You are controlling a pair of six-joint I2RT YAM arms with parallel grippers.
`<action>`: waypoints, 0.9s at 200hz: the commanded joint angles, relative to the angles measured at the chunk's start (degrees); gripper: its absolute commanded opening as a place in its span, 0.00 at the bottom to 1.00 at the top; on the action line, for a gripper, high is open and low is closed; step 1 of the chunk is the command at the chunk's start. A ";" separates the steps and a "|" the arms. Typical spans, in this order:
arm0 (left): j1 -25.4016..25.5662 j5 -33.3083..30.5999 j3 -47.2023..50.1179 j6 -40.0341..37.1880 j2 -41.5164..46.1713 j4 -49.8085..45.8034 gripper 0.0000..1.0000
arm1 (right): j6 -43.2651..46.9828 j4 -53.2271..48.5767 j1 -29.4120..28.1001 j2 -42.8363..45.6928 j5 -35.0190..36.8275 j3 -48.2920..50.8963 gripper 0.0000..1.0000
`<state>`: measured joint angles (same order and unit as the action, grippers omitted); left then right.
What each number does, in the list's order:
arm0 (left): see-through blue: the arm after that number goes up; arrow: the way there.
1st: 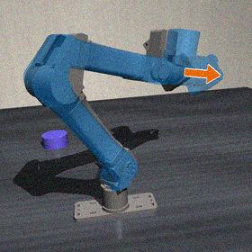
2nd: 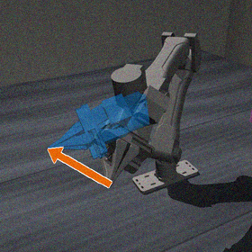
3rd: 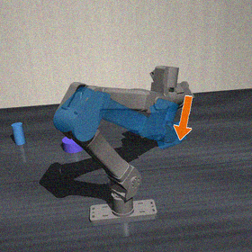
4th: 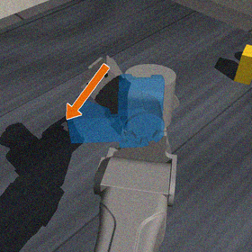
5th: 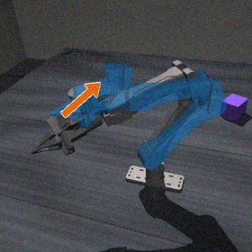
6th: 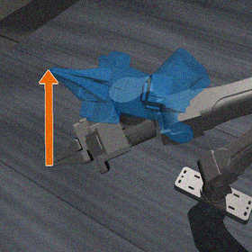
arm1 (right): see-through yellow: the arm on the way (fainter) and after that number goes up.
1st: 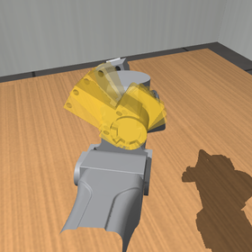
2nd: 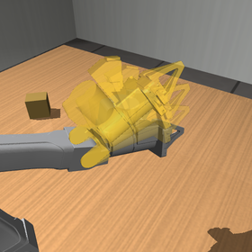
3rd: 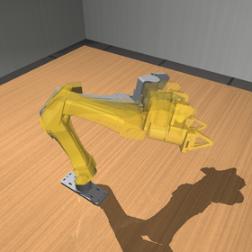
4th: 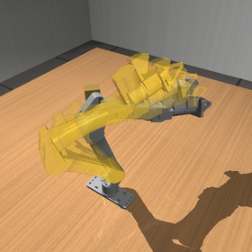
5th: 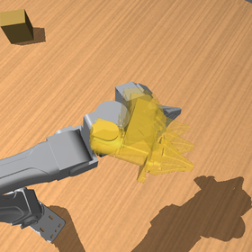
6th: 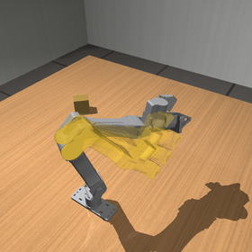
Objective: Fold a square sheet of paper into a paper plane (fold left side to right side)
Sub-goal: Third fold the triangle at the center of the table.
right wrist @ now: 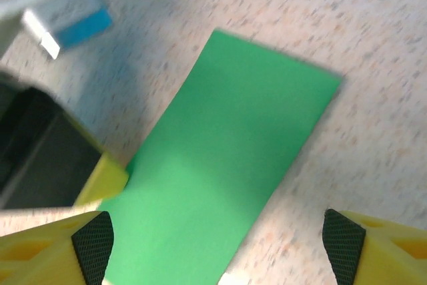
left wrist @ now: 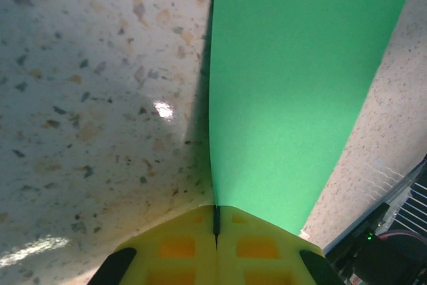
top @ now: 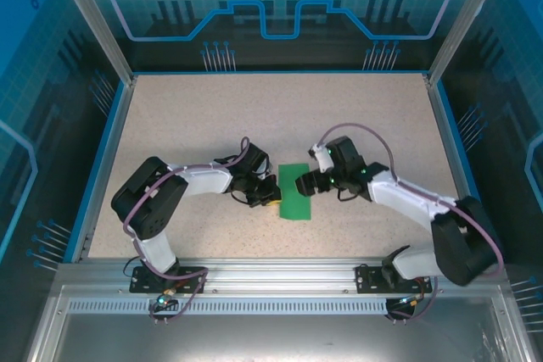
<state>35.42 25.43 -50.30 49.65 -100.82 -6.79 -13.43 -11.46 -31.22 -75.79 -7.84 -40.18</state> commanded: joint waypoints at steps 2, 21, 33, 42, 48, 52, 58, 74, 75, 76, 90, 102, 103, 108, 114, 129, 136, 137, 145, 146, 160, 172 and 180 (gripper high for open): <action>0.29 2.40 0.45 1.88 2.14 1.13 0.00 | 2.11 3.38 -4.58 5.85 4.13 5.48 0.86; 0.34 3.26 0.53 2.73 2.03 1.67 0.00 | 2.68 4.26 -9.92 9.70 8.68 8.93 0.87; 0.30 3.50 0.40 3.03 1.95 1.91 0.00 | 3.04 5.07 -14.02 11.24 11.81 10.54 0.87; 0.27 3.82 0.38 3.16 1.96 1.85 0.00 | 3.65 5.56 -17.05 11.89 14.49 11.31 0.87; 0.29 3.90 0.36 3.17 1.96 1.86 0.00 | 4.01 5.82 -18.97 11.90 16.32 11.74 0.87; 0.27 3.97 0.38 3.24 1.94 1.86 0.00 | 4.31 6.05 -20.36 11.85 17.47 11.95 0.87; 0.28 4.03 0.37 3.25 1.96 1.95 0.00 | 4.76 6.42 -22.11 11.45 18.91 12.04 0.87; 0.34 4.19 0.29 3.37 1.94 1.91 0.00 | 5.99 7.24 -25.55 9.01 21.57 11.74 0.88; 0.30 4.28 0.29 3.40 1.94 1.88 0.00 | 6.06 7.24 -25.73 8.78 21.73 11.68 0.88; 0.28 4.32 0.29 3.38 1.94 1.92 0.00 | 6.19 7.24 -25.91 8.58 21.90 11.61 0.88; 0.30 4.38 0.16 3.35 1.94 1.87 0.00 | 7.66 7.29 -28.54 4.98 24.32 10.06 0.89; 0.34 4.49 0.19 3.36 2.03 1.82 0.00 | 8.79 7.33 -30.12 1.69 26.06 8.27 0.89; 0.35 4.51 0.20 3.36 2.03 1.84 0.00 | 8.91 7.38 -30.21 1.43 26.18 8.14 0.89; 0.31 4.50 0.16 3.40 2.07 1.70 0.00 | 9.38 7.46 -30.61 0.19 26.58 7.46 0.89; 0.27 4.48 0.15 3.43 2.11 1.75 0.00 | 9.77 7.62 -31.09 -0.97 26.93 6.73 0.89; 0.27 4.46 0.20 3.37 2.11 1.68 0.00 | 10.94 7.93 -31.96 -4.01 28.18 4.87 0.88; 0.31 4.48 0.16 3.26 2.20 1.68 0.00 | 11.18 8.02 -32.02 -5.18 28.54 4.25 0.88; 0.29 4.47 0.14 3.26 2.25 1.68 0.00 | 11.21 8.03 -32.04 -5.39 28.60 4.20 0.88; 0.28 4.56 0.21 3.31 2.25 1.62 0.00 | 11.41 8.27 -32.06 -6.37 29.12 3.63 0.86; 0.32 4.55 0.21 3.28 2.27 1.61 0.00 | 11.45 8.33 -32.06 -6.47 29.16 3.58 0.86; 0.29 4.54 0.21 3.10 2.29 1.50 0.00 | 11.84 8.86 -32.01 -7.73 29.50 2.87 0.82; 0.22 4.69 0.19 3.03 2.37 1.34 0.00 | 12.07 9.00 -32.00 -8.57 29.44 2.28 0.77; 0.20 4.63 0.18 2.91 2.38 1.28 0.00 | 12.16 8.92 -31.98 -8.89 29.54 2.08 0.73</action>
<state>35.42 28.38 -50.30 52.58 -100.31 -4.78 -2.74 -4.19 -62.63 -83.46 19.66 -36.14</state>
